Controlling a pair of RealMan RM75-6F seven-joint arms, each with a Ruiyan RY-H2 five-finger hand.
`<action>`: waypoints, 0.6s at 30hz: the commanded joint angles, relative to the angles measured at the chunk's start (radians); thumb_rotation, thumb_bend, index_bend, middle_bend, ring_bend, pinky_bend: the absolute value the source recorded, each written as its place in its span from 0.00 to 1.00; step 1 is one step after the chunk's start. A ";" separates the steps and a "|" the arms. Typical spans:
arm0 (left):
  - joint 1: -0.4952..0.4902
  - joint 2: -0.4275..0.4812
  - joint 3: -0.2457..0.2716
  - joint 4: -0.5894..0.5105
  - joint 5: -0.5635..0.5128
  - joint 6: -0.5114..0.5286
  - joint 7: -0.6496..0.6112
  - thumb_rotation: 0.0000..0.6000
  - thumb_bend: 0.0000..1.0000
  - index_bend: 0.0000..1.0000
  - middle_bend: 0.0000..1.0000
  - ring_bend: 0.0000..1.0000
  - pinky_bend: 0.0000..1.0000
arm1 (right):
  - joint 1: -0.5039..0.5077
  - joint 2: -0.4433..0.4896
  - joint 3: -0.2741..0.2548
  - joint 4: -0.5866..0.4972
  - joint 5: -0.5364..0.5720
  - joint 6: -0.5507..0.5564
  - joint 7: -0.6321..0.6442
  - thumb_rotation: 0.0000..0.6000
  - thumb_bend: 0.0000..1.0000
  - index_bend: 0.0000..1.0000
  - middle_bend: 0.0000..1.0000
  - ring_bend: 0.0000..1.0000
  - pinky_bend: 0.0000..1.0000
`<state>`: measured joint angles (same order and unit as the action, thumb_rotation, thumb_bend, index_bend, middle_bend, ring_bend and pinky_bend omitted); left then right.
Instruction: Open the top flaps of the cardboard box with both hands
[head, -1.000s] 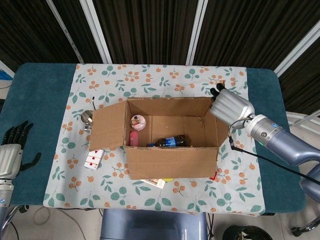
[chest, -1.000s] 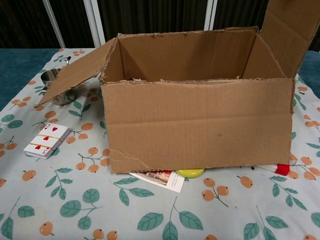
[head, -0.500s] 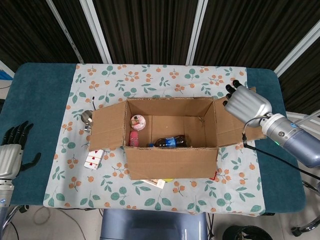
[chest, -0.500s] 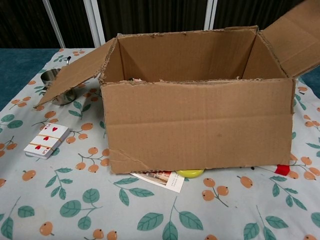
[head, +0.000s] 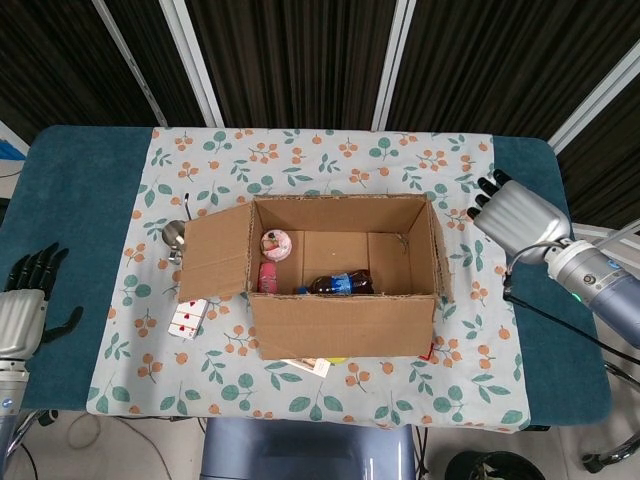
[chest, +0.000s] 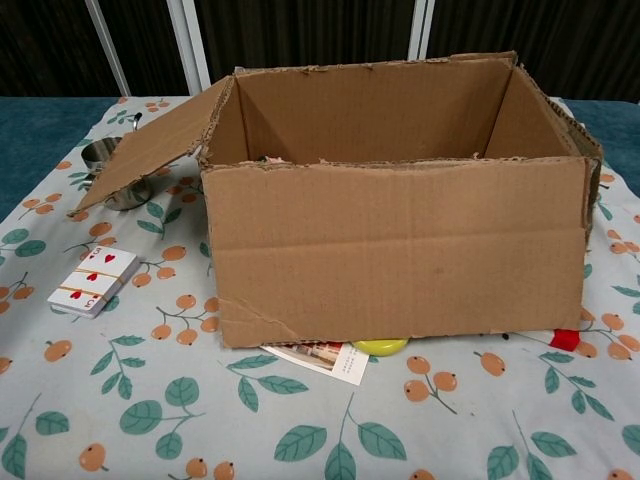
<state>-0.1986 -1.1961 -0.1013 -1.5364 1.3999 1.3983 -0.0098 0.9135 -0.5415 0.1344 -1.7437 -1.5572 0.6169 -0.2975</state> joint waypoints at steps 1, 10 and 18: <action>0.001 0.004 0.006 0.001 0.011 0.003 0.015 1.00 0.26 0.00 0.00 0.00 0.02 | -0.120 -0.069 0.001 -0.031 0.108 0.170 -0.001 1.00 0.35 0.28 0.32 0.18 0.23; 0.023 0.048 0.038 -0.047 0.043 0.031 0.114 1.00 0.14 0.00 0.00 0.00 0.00 | -0.430 -0.277 -0.074 -0.209 0.258 0.599 -0.110 1.00 0.32 0.00 0.00 0.00 0.22; 0.049 0.053 0.055 -0.021 0.077 0.072 0.116 1.00 0.14 0.00 0.00 0.00 0.00 | -0.662 -0.492 -0.173 -0.141 0.163 0.888 -0.115 1.00 0.30 0.00 0.00 0.00 0.22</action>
<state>-0.1516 -1.1420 -0.0471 -1.5668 1.4744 1.4696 0.1027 0.3354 -0.9531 0.0137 -1.9265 -1.3549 1.4235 -0.4051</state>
